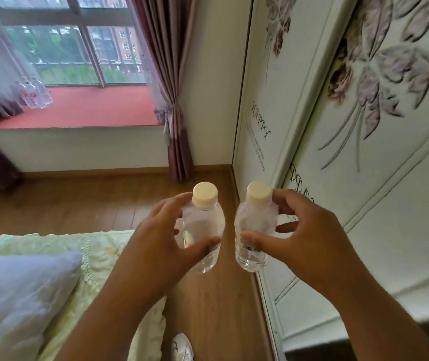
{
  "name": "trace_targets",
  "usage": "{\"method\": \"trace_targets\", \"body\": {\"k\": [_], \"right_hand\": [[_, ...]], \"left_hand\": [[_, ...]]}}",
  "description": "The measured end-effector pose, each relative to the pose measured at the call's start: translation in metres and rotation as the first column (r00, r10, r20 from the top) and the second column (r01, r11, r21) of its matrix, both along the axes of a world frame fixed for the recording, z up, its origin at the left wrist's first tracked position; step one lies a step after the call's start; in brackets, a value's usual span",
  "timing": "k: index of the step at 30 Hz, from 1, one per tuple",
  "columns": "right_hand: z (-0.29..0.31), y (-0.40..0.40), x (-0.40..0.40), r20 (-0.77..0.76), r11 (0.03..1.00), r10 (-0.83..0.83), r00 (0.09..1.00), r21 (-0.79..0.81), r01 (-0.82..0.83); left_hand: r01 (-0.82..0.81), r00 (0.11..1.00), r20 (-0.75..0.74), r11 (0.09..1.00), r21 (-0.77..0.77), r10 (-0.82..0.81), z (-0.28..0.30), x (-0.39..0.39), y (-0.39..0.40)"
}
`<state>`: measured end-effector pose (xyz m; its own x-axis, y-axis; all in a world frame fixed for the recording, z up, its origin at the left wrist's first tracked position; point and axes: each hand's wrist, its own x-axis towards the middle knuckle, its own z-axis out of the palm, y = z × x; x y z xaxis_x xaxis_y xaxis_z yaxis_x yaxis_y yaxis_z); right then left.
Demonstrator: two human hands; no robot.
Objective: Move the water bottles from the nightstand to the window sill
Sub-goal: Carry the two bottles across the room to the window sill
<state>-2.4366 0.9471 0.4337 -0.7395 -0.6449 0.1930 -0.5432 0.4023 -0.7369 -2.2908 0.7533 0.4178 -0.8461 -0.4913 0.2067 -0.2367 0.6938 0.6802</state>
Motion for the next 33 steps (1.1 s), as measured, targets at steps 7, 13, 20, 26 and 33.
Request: {"method": "trace_targets", "body": {"k": [7, 13, 20, 26, 33], "right_hand": [[0.009, -0.080, -0.048, -0.041, 0.997, -0.073, 0.996, 0.013, 0.074], [0.005, -0.137, -0.067, -0.009, 0.996, -0.086, 0.996, -0.008, 0.086], [-0.005, -0.198, -0.094, 0.059, 1.000, -0.018, 0.998, 0.011, 0.017], [-0.016, -0.263, -0.130, 0.096, 0.993, 0.114, 0.989, 0.004, -0.115], [-0.008, -0.337, -0.207, 0.108, 0.965, 0.263, 0.959, -0.044, -0.260]], "left_hand": [[0.067, 0.998, -0.018, 0.998, 0.002, -0.067, 0.006, -0.066, -0.091], [0.074, 0.997, -0.021, 0.997, 0.028, -0.073, 0.007, -0.093, -0.156], [-0.007, 1.000, 0.010, 0.999, 0.053, 0.007, -0.007, -0.102, -0.206], [-0.128, 0.991, 0.048, 0.990, 0.059, 0.125, -0.011, -0.111, -0.247], [-0.251, 0.967, 0.041, 0.968, -0.025, 0.252, 0.008, -0.165, -0.290]]}}
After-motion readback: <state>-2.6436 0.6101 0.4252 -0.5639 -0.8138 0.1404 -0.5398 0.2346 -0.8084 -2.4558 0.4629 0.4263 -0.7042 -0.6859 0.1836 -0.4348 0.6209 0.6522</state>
